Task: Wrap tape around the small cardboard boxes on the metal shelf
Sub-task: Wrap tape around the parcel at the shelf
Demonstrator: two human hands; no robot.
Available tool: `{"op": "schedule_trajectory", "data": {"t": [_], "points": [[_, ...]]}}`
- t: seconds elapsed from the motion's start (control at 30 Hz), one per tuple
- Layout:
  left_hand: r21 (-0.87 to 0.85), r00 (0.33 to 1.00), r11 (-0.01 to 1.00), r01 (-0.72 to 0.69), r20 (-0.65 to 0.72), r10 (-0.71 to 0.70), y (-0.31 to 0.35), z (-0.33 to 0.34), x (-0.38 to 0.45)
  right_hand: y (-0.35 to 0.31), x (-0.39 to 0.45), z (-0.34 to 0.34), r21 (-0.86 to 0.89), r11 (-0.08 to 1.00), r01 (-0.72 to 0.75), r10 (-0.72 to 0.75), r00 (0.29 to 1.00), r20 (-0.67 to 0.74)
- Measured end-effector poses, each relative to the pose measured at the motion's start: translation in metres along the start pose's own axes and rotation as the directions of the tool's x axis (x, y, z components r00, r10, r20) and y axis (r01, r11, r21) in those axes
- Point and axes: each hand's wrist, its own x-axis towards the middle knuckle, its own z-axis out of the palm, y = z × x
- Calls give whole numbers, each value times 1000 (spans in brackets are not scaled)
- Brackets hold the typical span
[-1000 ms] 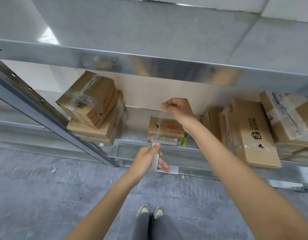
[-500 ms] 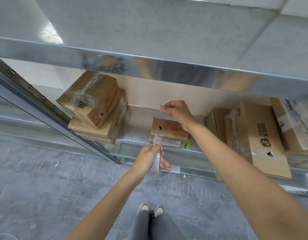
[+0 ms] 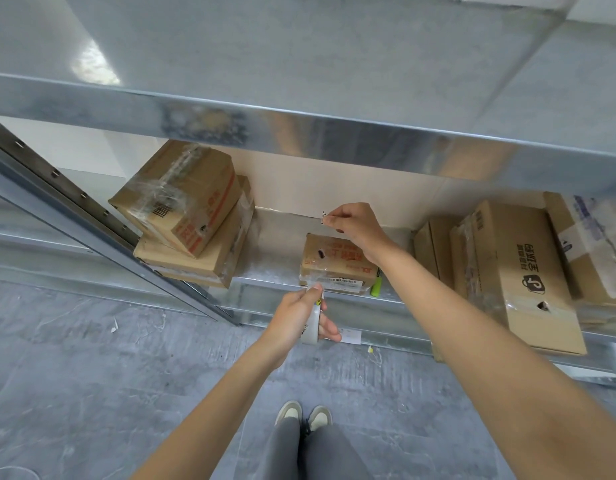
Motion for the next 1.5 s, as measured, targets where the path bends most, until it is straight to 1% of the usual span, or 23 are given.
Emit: {"op": "schedule_trajectory", "data": {"t": [0.2, 0.37, 0.43, 0.5, 0.57, 0.63, 0.73, 0.87, 0.97, 1.1, 1.13, 1.17, 1.23, 1.27, 1.3, 1.33, 1.37, 1.4, 1.43, 1.47, 1.5], "points": [[-6, 1000, 1000, -11, -26, 11, -4, 1, 5, 1, 7, 6, -151, 989, -4, 2, 1000, -16], [-21, 998, 1000, -16, -57, 14, -5, 4, 5, 2, 11, 10, -253, 965, -68, 68, 998, -9], [-58, 989, 995, -83, -130, 75, -5, 5, 4, 2, 13, 11, -266, 960, -92, 90, 996, -16], [-91, 964, 976, -197, -197, 177, -4, 6, 5, -1, 13, 12, -283, 952, -114, 111, 993, -24], [-84, 949, 957, -277, -179, 259, -3, 5, 6, -2, 12, 13, -294, 947, -129, 127, 992, -28], [-40, 947, 953, -301, -135, 293, -1, 3, 6, -3, 10, 13, -291, 946, -144, 143, 989, -26], [-28, 954, 960, -280, -119, 275, -2, -1, 6, -6, 7, 12, -289, 936, -199, 201, 979, -25], [-54, 960, 961, -270, -93, 264, -4, -10, 8, -10, 8, 10, -280, 901, -331, 334, 942, -36], [-59, 962, 963, -263, -89, 258, -2, -19, 11, -12, 8, 10, -212, 885, -414, 419, 908, -25], [-38, 965, 965, -258, -55, 256, -1, -27, 15, -8, 6, 11, -169, 880, -443, 442, 896, -50], [-25, 964, 965, -262, -43, 261, 0, -27, 16, -5, 5, 13, -172, 892, -418, 411, 909, -76], [-10, 963, 964, -267, -29, 266, 1, -27, 16, -2, 2, 14, -204, 911, -359, 341, 932, -119], [0, 963, 963, -269, -6, 269, 2, -26, 18, 7, -11, 17, -291, 937, -191, 133, 969, -208], [-5, 964, 964, -267, -1, 267, 2, -26, 18, 10, -22, 17, -314, 944, -97, 28, 976, -217], [-8, 964, 964, -266, 0, 266, 2, -28, 19, 15, -33, 17, -336, 942, -4, -64, 979, -192], [-8, 964, 964, -267, -2, 267, 2, -29, 19, 20, -44, 16, -376, 923, 85, -142, 982, -127], [-6, 963, 963, -270, -4, 270, 2, -31, 19, 26, -52, 14, -441, 883, 164, -196, 980, -29], [-2, 962, 962, -271, 0, 271, 2, -33, 19, 31, -60, 13, -507, 832, 224, -218, 973, 72], [4, 963, 963, -269, 9, 269, 2, -34, 18, 36, -65, 11, -546, 798, 256, -215, 967, 139], [15, 964, 964, -265, 21, 264, 4, -35, 18, 39, -67, 10, -547, 796, 258, -199, 966, 167], [26, 965, 965, -260, 33, 259, 5, -35, 18, 40, -68, 9, -511, 824, 243, -181, 969, 169]]}}
